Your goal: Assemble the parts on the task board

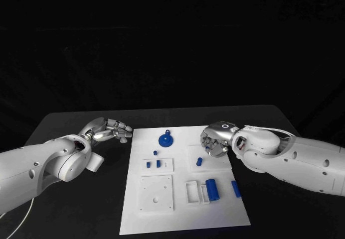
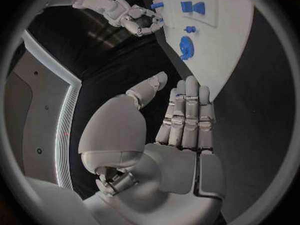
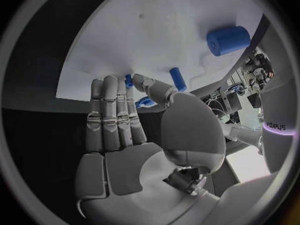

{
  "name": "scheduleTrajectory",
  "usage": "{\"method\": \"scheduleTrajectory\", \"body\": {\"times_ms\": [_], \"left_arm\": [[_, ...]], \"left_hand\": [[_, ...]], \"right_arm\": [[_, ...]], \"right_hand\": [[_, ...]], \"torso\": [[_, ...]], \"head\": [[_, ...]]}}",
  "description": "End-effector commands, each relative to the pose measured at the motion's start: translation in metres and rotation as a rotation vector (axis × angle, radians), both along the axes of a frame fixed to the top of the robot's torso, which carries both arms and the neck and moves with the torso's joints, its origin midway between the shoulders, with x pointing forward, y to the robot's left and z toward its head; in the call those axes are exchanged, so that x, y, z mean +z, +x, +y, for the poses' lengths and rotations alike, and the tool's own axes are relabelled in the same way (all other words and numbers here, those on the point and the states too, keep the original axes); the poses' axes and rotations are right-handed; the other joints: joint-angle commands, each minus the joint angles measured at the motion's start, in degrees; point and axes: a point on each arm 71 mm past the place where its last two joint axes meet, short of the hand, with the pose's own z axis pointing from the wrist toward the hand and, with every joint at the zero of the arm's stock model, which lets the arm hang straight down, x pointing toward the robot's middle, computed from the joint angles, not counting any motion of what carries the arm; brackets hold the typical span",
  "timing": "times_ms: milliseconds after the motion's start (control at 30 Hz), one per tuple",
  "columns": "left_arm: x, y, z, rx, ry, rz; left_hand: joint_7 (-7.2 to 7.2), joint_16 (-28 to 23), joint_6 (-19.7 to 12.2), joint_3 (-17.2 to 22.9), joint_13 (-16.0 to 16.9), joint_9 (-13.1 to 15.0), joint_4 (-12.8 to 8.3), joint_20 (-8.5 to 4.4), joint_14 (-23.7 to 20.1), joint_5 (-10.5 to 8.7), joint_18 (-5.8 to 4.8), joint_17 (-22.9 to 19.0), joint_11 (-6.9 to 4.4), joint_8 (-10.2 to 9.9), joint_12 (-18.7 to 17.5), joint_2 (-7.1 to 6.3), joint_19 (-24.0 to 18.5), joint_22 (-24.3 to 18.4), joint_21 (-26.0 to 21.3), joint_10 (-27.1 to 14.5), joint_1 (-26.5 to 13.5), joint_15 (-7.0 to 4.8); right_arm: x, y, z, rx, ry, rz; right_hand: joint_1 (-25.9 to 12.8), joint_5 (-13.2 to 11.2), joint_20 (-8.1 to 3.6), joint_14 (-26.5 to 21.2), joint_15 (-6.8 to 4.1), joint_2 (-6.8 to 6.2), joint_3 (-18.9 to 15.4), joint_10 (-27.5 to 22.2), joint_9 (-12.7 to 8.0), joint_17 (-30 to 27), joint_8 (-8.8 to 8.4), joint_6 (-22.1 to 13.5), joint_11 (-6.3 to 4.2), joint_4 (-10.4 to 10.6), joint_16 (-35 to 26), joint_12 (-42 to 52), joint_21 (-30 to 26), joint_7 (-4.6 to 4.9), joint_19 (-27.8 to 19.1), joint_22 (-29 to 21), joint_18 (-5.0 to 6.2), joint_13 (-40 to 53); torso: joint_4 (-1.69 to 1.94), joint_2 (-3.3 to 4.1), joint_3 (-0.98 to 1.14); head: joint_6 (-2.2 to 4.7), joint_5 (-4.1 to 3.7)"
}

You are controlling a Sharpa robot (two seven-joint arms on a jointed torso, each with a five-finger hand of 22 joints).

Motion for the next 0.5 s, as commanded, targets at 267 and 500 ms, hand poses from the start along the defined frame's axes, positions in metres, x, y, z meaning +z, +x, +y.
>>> {"method": "scheduleTrajectory", "body": {"times_ms": [267, 500], "left_arm": [[0.0008, -0.0004, -0.0016, -0.013, 0.001, -0.003], [0.0009, -0.0005, -0.0021, -0.015, 0.000, -0.004]], "left_hand": [[-0.01, -0.4, -0.4, -0.3, -0.1, -0.1, 0.0, 0.05, 0.5, 0.18, -0.09, 0.2, 0.17, -0.2, -0.3, -0.07, 0.5, 0.1, -0.4, -0.3, -0.4, -0.07], [0.00, -0.5, -0.4, -0.3, -0.1, -0.1, 0.0, 0.05, 0.5, 0.20, -0.10, 0.3, 0.18, -0.2, -0.4, -0.07, 0.5, 0.1, -0.5, -0.3, -0.4, -0.07]], "right_arm": [[-0.0196, -0.0070, 0.0025, 0.008, -0.087, 0.051], [-0.0175, -0.0071, 0.0039, 0.008, -0.086, 0.019]], "right_hand": [[0.5, 0.8, -0.52, 1.6, -0.85, 0.08, 1.4, 2.2, 0.4, 1.3, 0.81, 2.0, -0.69, -0.6, 0.2, -0.2, 1.0, -0.53, 1.8, 0.6, 0.83, 1.8], [0.3, 2.0, -0.84, 2.2, -1.14, -0.06, 1.6, 2.9, 0.8, 1.9, 1.02, 2.6, -0.98, -1.0, 0.4, -0.3, 1.4, -0.78, 2.4, 0.8, 0.83, 2.7]], "torso": [[0.03, 0.01, 0.04], [0.05, -0.01, 0.07]], "head": [[-0.20, -0.07], [-0.25, -0.10]]}}
